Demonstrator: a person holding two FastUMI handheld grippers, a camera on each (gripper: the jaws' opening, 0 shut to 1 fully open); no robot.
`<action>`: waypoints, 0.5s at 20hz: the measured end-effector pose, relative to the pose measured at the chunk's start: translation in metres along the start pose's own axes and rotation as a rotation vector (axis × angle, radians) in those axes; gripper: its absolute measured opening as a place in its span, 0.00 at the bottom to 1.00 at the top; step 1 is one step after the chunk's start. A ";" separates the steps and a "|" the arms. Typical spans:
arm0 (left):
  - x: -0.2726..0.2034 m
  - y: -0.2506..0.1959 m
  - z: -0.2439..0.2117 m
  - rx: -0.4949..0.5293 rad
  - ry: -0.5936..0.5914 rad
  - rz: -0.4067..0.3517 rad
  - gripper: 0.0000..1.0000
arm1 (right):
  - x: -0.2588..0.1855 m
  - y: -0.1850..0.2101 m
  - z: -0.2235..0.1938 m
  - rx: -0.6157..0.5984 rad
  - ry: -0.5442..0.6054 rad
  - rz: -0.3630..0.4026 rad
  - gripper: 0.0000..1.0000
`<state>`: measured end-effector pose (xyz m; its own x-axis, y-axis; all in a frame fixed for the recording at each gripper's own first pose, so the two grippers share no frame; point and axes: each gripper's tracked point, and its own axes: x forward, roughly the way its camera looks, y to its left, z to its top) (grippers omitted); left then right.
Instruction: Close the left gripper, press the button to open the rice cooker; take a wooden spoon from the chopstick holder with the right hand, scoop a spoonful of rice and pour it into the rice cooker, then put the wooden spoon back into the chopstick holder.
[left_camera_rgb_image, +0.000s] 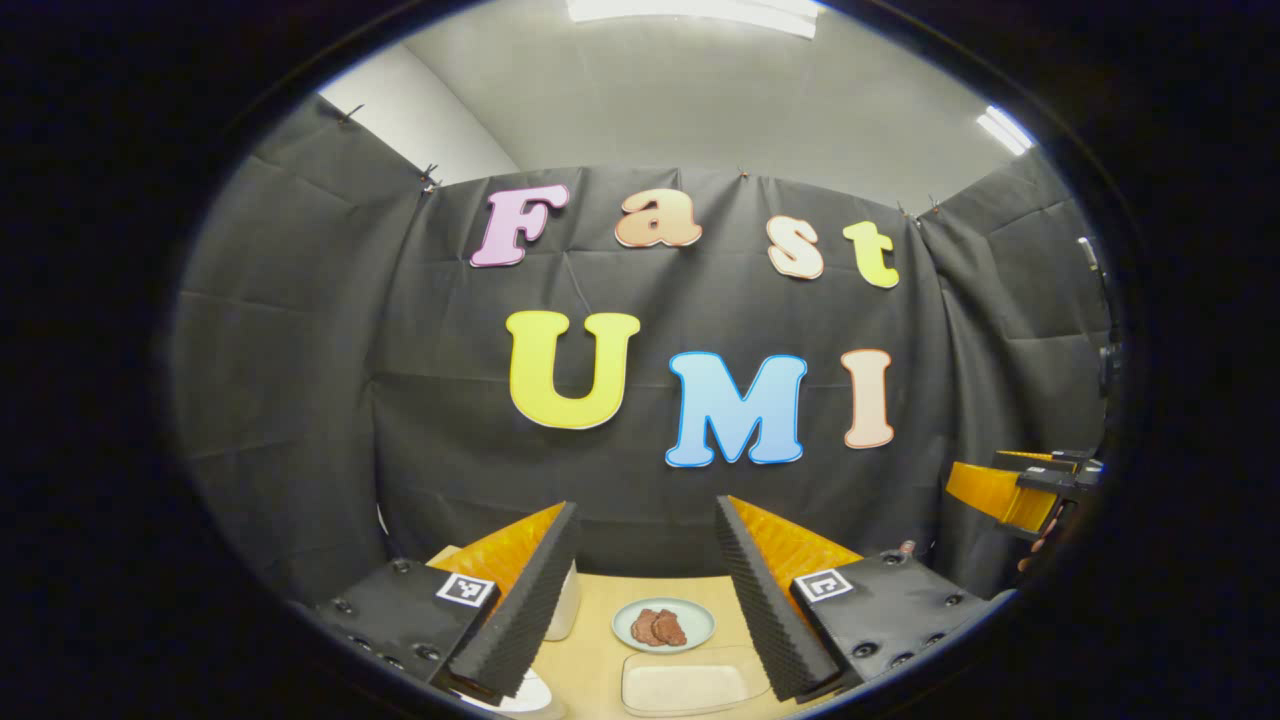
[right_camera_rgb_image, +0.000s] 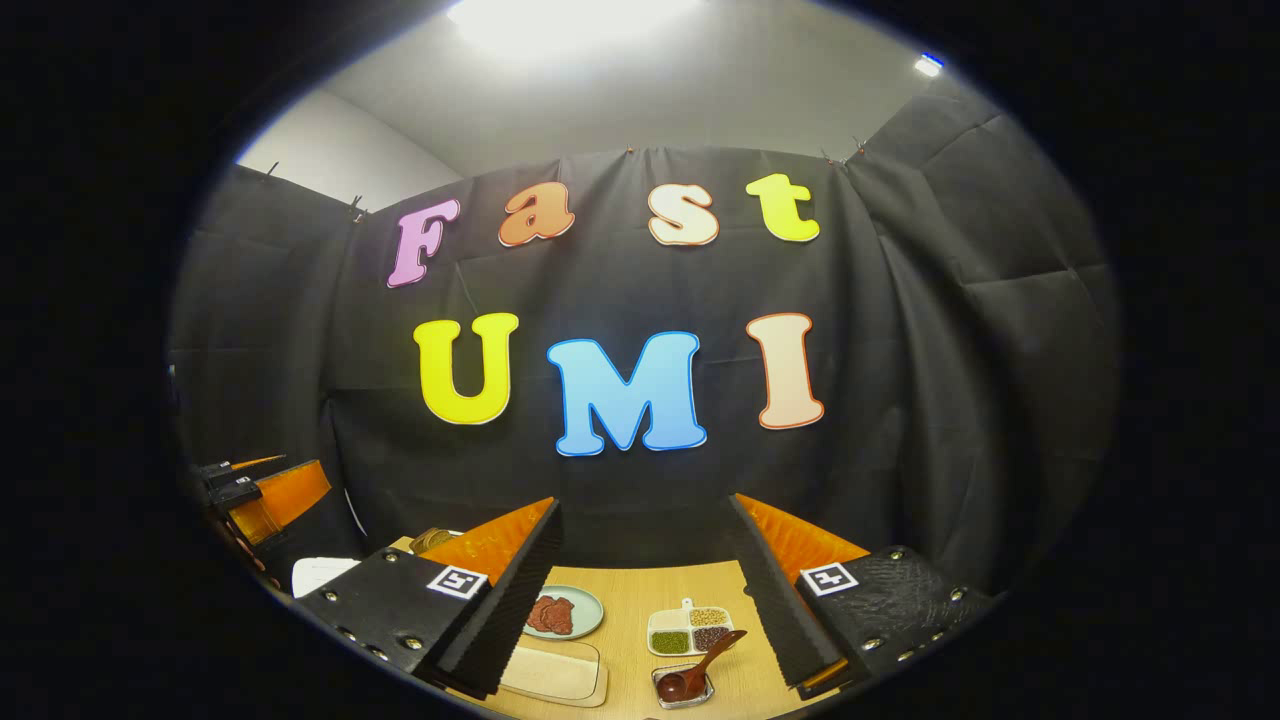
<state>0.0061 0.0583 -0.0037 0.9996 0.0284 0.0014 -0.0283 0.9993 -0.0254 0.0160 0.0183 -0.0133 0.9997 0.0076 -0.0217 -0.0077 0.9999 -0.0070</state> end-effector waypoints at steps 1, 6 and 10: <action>0.000 0.005 -0.003 -0.003 0.005 0.006 0.91 | 0.000 0.002 -0.003 0.003 0.006 0.006 0.99; -0.006 0.033 -0.029 0.002 0.051 0.032 0.77 | 0.001 0.012 -0.020 -0.014 0.036 0.027 0.98; -0.013 0.062 -0.057 0.017 0.103 0.061 0.49 | 0.003 0.021 -0.030 -0.019 0.059 0.047 0.99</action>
<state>-0.0087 0.1184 -0.0619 0.9909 0.0873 -0.1024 -0.0884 0.9961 -0.0057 0.0182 0.0390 -0.0438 0.9952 0.0535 -0.0813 -0.0556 0.9982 -0.0238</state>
